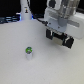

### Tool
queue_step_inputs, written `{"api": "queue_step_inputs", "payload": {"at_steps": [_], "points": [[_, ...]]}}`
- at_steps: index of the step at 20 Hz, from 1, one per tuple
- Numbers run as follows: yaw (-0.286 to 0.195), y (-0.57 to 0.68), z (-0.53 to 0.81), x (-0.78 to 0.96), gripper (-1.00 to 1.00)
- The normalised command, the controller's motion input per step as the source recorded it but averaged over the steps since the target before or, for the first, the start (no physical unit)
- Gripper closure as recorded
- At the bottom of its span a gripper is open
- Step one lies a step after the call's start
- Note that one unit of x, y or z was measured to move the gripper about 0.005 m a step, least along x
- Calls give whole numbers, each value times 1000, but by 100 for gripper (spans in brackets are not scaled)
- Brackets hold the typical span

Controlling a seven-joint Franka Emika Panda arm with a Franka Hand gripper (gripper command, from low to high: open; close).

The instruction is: Open the kcup holder, insert the kcup into the holder, and close the kcup holder

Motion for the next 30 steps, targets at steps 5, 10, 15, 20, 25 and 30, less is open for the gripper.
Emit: {"api": "queue_step_inputs", "payload": {"at_steps": [5,10,15,20,25,30], "points": [[-57,-88,108,77,-100],[-101,-172,296,98,-100],[-158,-414,372,133,-100],[-226,-528,376,-8,-100],[-241,-516,302,-10,-100],[-264,-495,162,-19,-100]]}}
